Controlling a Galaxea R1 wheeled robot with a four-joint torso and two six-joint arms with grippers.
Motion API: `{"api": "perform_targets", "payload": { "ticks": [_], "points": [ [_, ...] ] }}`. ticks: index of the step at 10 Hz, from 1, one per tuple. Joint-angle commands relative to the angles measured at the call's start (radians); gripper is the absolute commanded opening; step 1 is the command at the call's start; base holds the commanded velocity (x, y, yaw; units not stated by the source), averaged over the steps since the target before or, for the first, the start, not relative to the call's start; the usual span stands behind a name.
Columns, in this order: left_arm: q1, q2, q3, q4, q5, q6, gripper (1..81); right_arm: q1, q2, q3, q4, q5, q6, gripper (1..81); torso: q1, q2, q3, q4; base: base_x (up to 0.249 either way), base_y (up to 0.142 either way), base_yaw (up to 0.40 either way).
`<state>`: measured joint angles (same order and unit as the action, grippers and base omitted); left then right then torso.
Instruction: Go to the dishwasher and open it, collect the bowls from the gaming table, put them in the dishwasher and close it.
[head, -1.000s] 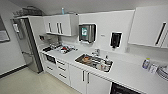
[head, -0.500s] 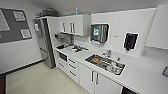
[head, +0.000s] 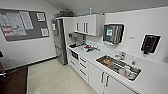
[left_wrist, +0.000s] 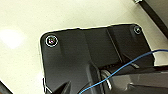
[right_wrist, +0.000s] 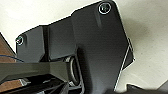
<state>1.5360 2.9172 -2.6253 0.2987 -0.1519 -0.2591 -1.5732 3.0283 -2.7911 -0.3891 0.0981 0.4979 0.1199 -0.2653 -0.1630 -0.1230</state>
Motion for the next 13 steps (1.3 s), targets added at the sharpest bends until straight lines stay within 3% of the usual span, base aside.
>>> {"api": "perform_targets", "payload": {
  "ticks": [1,3,10,12,13],
  "points": [
    [-0.044,-0.015,0.002,-0.003,0.046,0.0,81.1,0.061,-0.01,0.021,0.204,-0.009,-0.162,81.1,0.0,0.0,0.0,0.0,0.0,0.0,0.358],
    [-0.044,-0.015,0.002,-0.003,0.046,0.0,81.1,0.069,-0.027,0.065,0.211,-0.011,-0.16,81.1,0.0,0.0,0.0,0.0,0.0,0.0,0.358],
    [-0.044,-0.016,0.004,-0.004,0.049,-0.002,81.1,0.049,-0.017,0.059,0.236,0.0,-0.18,81.1,0.0,0.0,0.0,0.0,0.0,0.0,0.346],
    [-0.044,-0.016,0.005,-0.004,0.049,-0.002,81.1,0.057,-0.013,0.053,0.371,-0.009,-0.32,81.1,0.0,0.0,0.0,0.0,0.0,0.0,0.343],
    [-0.044,-0.016,0.005,-0.003,0.049,-0.002,81.1,0.064,-0.041,0.07,0.414,-0.017,-0.349,81.1,0.0,0.0,0.0,0.0,0.0,0.0,0.342]
  ]
}}
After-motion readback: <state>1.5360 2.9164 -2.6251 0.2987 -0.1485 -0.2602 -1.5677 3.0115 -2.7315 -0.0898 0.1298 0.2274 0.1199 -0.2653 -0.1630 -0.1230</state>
